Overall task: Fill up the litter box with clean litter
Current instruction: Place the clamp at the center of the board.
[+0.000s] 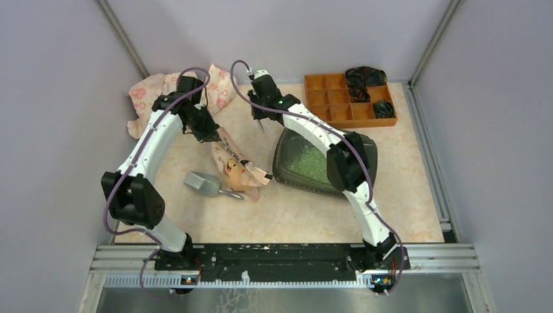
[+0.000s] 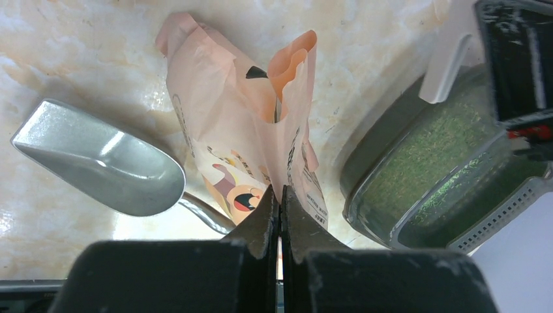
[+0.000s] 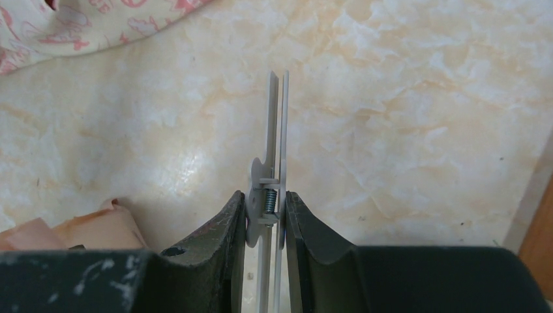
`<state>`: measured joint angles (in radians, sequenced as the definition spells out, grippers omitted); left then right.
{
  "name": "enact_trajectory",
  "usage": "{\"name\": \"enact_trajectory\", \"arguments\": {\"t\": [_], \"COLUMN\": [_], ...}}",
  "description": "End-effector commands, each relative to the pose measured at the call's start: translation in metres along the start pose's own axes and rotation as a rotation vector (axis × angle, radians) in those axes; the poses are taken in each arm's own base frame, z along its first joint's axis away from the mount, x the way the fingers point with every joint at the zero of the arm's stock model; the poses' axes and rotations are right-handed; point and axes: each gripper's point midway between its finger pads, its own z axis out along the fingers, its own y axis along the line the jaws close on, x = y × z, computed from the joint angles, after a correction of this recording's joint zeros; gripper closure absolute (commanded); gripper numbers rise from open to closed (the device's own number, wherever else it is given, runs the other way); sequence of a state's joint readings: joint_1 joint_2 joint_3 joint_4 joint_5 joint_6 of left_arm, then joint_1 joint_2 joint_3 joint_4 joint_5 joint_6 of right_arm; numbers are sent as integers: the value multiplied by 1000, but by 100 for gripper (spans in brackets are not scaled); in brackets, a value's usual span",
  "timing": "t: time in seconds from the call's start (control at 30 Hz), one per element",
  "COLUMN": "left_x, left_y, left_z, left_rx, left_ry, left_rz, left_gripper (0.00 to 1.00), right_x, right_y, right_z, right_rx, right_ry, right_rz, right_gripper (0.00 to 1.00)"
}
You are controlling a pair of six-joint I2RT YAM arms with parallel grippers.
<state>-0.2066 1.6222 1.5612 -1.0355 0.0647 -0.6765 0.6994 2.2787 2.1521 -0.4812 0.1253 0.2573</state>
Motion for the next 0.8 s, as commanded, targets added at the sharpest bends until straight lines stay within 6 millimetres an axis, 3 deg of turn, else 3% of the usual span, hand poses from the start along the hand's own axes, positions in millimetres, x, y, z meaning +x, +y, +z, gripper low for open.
{"name": "enact_trajectory", "arguments": {"t": [0.0, 0.03, 0.2, 0.33, 0.43, 0.53, 0.63, 0.77], "left_x": [-4, -5, -4, -4, -4, -5, -7, -9], "left_y": [-3, -4, -3, -4, -3, -5, -8, -13], "left_z": [-5, -4, 0, 3, 5, 4, 0, 0], "left_rx": [24, 25, 23, 25, 24, 33, 53, 79], "left_ry": [-20, -20, -16, -13, -13, -14, -33, -47], "left_rz": [23, 25, 28, 28, 27, 29, 30, 32], "left_gripper": [100, 100, 100, 100, 100, 100, 100, 100], "right_x": [-25, -20, -7, -9, -13, -16, -16, 1], "right_y": [11, 11, 8, 8, 12, 16, 21, 32], "right_z": [3, 7, 17, 13, 6, -5, -31, -73], "right_rx": [-44, -43, -33, -41, -64, -90, -136, -252], "right_ry": [-63, -52, -21, -24, -30, -16, 1, 6], "right_rz": [42, 40, 22, 3, -7, -16, -29, -30], "right_gripper": [100, 99, 61, 47, 40, 40, 42, 42]}}
